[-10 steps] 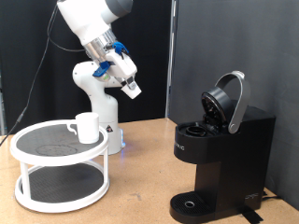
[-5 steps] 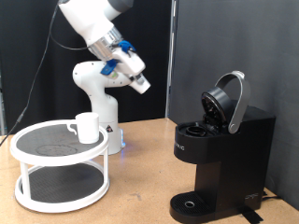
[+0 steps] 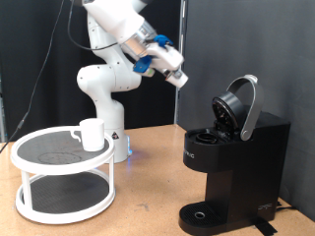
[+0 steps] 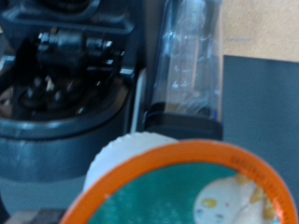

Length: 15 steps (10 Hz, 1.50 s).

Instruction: Make a cup of coffee with the keurig machine

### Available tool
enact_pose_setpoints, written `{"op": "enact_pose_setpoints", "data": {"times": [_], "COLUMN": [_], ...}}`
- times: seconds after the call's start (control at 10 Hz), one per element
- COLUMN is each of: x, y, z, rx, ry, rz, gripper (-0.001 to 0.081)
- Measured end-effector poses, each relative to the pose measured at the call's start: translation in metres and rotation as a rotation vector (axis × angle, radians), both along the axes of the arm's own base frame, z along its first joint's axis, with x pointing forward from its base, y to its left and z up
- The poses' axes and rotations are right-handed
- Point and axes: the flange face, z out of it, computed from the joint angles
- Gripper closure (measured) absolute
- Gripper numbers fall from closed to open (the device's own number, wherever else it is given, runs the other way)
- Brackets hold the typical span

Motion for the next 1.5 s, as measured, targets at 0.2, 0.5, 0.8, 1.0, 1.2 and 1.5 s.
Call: {"op": "enact_pose_setpoints", "data": {"times": [0.2, 0.5, 0.8, 1.0, 1.2, 1.5], "x": [0.013, 0.034, 0.04, 0.041, 0.043, 0.047], "y": [0.022, 0.045, 0.047, 0.044, 0.044, 0.042], "z": [0.007, 0.015, 0.012, 0.002, -0.012, -0.031], "rx": [-0.015, -0.033, -0.04, -0.053, -0.075, -0.094], "ry": [-0.003, -0.019, -0.021, -0.032, -0.03, -0.022], "rz": [0.0, 0.005, 0.011, -0.012, -0.029, -0.041], "gripper": [0.044, 0.044, 0.044, 0.044, 0.044, 0.044]}}
